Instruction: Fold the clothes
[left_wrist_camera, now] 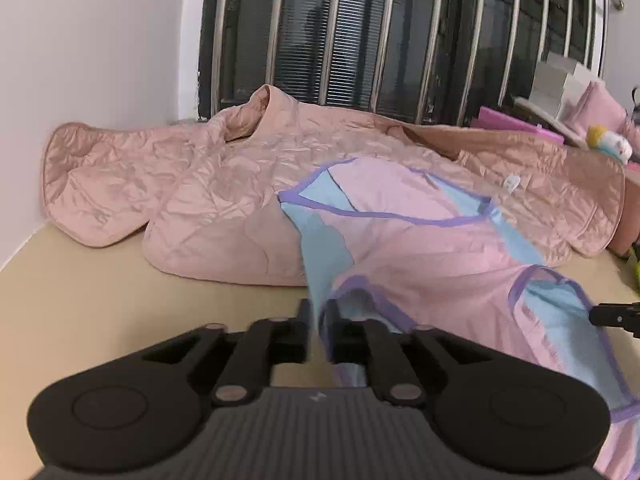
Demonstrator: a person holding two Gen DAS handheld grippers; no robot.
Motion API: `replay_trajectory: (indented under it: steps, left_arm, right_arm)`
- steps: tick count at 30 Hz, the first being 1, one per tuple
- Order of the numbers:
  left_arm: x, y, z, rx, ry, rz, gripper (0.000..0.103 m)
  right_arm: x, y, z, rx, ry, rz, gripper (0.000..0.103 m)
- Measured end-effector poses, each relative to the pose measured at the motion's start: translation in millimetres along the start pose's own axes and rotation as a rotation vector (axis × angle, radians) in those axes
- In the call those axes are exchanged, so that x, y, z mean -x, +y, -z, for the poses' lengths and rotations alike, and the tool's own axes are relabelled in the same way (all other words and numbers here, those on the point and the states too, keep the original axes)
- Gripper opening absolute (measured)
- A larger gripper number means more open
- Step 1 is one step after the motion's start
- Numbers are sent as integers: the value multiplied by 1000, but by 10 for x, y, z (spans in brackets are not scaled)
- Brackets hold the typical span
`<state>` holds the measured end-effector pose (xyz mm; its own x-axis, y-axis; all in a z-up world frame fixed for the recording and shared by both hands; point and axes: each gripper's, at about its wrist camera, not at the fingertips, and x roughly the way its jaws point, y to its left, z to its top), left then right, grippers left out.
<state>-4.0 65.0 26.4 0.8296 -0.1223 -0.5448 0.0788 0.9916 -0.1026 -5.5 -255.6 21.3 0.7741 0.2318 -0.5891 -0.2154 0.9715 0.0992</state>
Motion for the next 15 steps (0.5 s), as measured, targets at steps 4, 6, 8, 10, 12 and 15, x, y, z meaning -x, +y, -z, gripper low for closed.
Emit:
replay_trajectory:
  steps: [4, 6, 8, 10, 12, 15]
  left_arm:
    - [-13, -94, -7, -55, 8, 31, 45]
    - [-74, -177, 15, -103, 32, 25, 34]
    - [-150, -217, 38, -131, 51, -4, 0]
    - [-156, -180, 37, -129, 45, -36, 0]
    - [-133, -118, 34, -125, 27, -61, 0]
    - [-71, -5, 29, -91, 11, -39, 0]
  right_arm:
    - [-10, 129, -142, 110, -43, -14, 40]
    - [-156, 246, -224, 195, -24, -26, 40]
    - [-253, 250, -272, 216, -10, -8, 28]
    - [-343, 237, -314, 227, 4, 15, 5]
    - [-434, 225, -357, 239, 19, 37, 4]
    - [-403, -58, -380, 146, 17, 59, 3]
